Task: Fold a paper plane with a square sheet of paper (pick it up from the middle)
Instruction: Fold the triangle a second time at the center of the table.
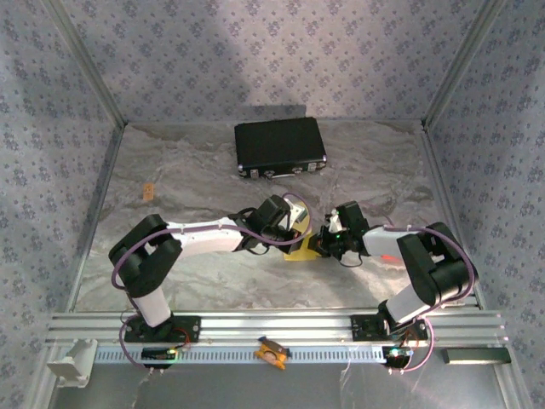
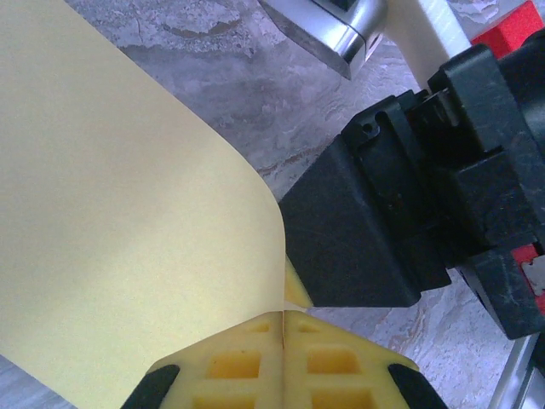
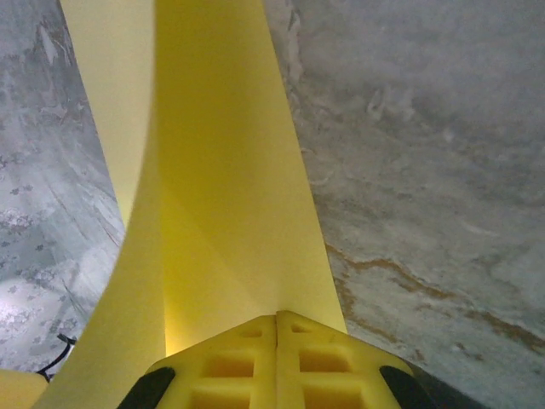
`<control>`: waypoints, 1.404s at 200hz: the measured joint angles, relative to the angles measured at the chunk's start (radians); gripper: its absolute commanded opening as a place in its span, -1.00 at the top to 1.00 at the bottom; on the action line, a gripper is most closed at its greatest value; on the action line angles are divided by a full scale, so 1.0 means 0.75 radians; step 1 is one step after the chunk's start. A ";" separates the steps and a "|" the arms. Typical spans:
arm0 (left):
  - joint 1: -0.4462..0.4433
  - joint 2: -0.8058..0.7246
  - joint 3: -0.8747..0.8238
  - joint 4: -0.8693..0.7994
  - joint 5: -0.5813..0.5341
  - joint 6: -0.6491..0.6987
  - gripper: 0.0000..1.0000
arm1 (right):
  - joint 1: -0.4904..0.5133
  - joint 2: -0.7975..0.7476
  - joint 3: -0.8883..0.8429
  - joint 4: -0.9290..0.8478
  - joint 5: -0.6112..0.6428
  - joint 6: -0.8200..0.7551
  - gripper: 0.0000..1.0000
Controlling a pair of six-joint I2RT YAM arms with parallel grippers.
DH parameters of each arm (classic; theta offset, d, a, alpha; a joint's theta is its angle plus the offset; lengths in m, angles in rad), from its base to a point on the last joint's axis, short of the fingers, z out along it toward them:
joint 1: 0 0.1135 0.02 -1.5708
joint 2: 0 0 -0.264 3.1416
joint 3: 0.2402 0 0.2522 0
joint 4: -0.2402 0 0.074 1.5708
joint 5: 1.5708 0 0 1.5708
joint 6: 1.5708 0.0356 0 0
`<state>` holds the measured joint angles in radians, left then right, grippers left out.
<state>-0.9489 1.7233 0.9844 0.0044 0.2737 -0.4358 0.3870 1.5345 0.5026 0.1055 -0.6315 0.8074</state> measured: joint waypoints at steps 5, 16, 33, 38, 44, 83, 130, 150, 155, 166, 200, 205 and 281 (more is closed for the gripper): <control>0.000 0.000 0.000 0.000 0.001 -0.001 1.00 | 0.000 0.000 0.004 -0.007 0.002 -0.005 0.99; 0.000 0.000 0.000 0.000 0.001 -0.004 1.00 | 0.000 -0.001 0.010 -0.019 0.010 -0.015 0.99; 0.000 0.000 0.000 0.000 0.001 -0.005 1.00 | 0.000 -0.005 0.011 -0.025 0.013 -0.020 0.98; 0.000 0.000 0.000 0.000 0.000 -0.006 1.00 | 0.003 -0.008 0.011 -0.026 0.016 -0.020 0.97; 0.000 0.001 0.000 0.001 0.001 -0.006 1.00 | 0.006 -0.011 0.011 -0.026 0.021 -0.020 0.97; 0.000 0.001 0.000 0.001 0.001 -0.006 1.00 | 0.041 -0.024 0.011 -0.014 0.020 -0.018 0.96; 0.000 0.001 0.000 0.001 0.001 -0.013 1.00 | 0.050 -0.005 0.011 0.004 0.025 -0.018 0.96; 0.000 0.001 0.000 0.001 0.001 -0.015 1.00 | 0.050 0.007 0.015 -0.001 0.030 -0.019 0.99; 0.001 0.001 0.000 0.001 0.001 -0.015 1.00 | 0.050 0.008 0.017 -0.004 0.031 -0.020 0.99; 0.006 0.002 0.000 0.001 0.005 -0.015 1.00 | 0.050 0.011 0.024 -0.012 0.032 -0.021 0.99; 0.027 0.007 0.000 0.005 0.023 -0.018 0.99 | 0.050 0.015 0.036 -0.031 0.035 -0.038 1.00; 0.033 0.010 0.000 0.009 0.030 -0.021 0.99 | 0.049 0.015 0.036 -0.031 0.036 -0.040 1.00; 0.084 0.067 -0.001 0.026 0.070 -0.030 0.96 | 0.048 0.015 0.041 -0.043 0.036 -0.051 1.00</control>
<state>-0.8860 1.7733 0.9840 0.0238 0.3260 -0.4583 0.4232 1.5459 0.5335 0.0734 -0.6048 0.7692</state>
